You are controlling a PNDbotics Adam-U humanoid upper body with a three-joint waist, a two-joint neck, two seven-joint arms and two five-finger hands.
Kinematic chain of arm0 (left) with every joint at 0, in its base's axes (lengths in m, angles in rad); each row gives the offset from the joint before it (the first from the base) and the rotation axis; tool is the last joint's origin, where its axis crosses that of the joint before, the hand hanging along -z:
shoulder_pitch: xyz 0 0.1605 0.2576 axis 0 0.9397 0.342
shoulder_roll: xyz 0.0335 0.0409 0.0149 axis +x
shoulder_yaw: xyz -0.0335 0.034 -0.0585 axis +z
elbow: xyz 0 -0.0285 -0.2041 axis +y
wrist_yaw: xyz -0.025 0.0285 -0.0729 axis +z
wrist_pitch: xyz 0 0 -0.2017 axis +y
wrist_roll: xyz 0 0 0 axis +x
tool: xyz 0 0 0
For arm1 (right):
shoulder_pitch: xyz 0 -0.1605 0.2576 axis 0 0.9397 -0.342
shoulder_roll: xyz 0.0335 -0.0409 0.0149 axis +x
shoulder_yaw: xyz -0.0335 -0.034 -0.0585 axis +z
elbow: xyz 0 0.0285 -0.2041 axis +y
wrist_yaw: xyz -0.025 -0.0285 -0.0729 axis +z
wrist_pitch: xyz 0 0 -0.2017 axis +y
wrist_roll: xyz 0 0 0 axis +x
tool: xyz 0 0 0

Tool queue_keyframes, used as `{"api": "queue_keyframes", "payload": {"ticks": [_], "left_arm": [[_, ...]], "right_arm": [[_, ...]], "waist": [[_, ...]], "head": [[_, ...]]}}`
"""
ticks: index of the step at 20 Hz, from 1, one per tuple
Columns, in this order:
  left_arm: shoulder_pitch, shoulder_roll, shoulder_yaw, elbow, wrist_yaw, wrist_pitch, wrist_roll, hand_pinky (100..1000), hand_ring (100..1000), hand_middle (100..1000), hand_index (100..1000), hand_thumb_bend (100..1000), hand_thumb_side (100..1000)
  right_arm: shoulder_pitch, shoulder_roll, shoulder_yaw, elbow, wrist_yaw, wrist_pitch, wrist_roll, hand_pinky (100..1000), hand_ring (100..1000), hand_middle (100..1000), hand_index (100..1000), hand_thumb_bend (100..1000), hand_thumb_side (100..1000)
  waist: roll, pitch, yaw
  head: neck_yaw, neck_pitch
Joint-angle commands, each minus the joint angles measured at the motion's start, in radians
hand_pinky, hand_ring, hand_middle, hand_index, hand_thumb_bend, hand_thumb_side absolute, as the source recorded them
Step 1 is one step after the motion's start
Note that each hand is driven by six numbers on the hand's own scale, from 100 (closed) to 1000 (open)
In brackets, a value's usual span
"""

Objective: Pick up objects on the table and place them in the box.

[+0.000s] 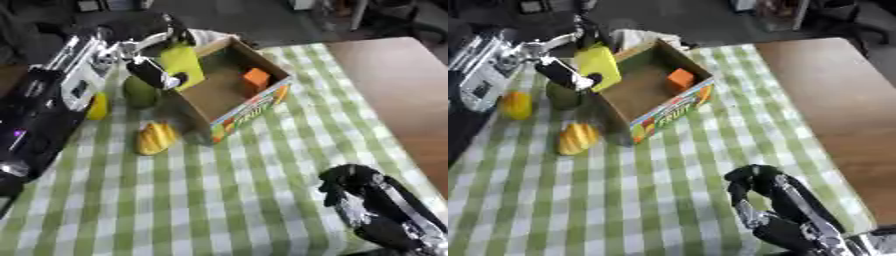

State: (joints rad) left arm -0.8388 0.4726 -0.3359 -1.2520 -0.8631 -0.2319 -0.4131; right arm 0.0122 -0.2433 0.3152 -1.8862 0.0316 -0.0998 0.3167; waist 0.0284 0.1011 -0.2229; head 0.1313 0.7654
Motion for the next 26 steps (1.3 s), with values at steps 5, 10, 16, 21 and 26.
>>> {"api": "queue_keyframes", "payload": {"ticks": [5, 10, 16, 21, 26], "left_arm": [[-0.033, -0.055, -0.024, 0.036, -0.038, -0.035, 0.032, 573, 543, 660, 814, 219, 245], [-0.039, -0.087, -0.036, 0.049, -0.088, -0.006, 0.068, 578, 551, 673, 827, 242, 251], [-0.036, -0.097, -0.046, 0.073, -0.148, 0.003, 0.015, 656, 631, 746, 884, 333, 310], [-0.028, -0.084, -0.038, 0.066, -0.187, 0.003, -0.05, 717, 700, 793, 921, 323, 395], [-0.019, -0.038, -0.028, -0.003, -0.146, 0.003, -0.085, 740, 724, 811, 937, 264, 456]], "right_arm": [[-0.012, -0.005, 0.005, -0.012, -0.009, -0.001, 0.009, 694, 465, 523, 690, 100, 325], [-0.014, -0.004, 0.007, -0.011, -0.011, 0.0, 0.012, 694, 465, 523, 690, 100, 325], [-0.015, -0.003, 0.008, -0.01, -0.011, 0.0, 0.013, 694, 465, 523, 690, 100, 326], [-0.014, -0.003, 0.005, -0.007, -0.01, 0.0, 0.01, 694, 465, 523, 689, 100, 326], [-0.012, -0.003, 0.001, -0.005, -0.007, -0.001, 0.007, 694, 465, 523, 689, 100, 326]], "waist": [[-0.005, -0.006, -0.007], [-0.008, -0.005, -0.01], [-0.007, -0.006, -0.012], [-0.005, -0.008, -0.013], [-0.003, -0.01, -0.009]], "head": [[0.002, 0.005], [0.002, 0.005], [0.0, 0.005], [-0.005, 0.005], [-0.013, 0.005]]}}
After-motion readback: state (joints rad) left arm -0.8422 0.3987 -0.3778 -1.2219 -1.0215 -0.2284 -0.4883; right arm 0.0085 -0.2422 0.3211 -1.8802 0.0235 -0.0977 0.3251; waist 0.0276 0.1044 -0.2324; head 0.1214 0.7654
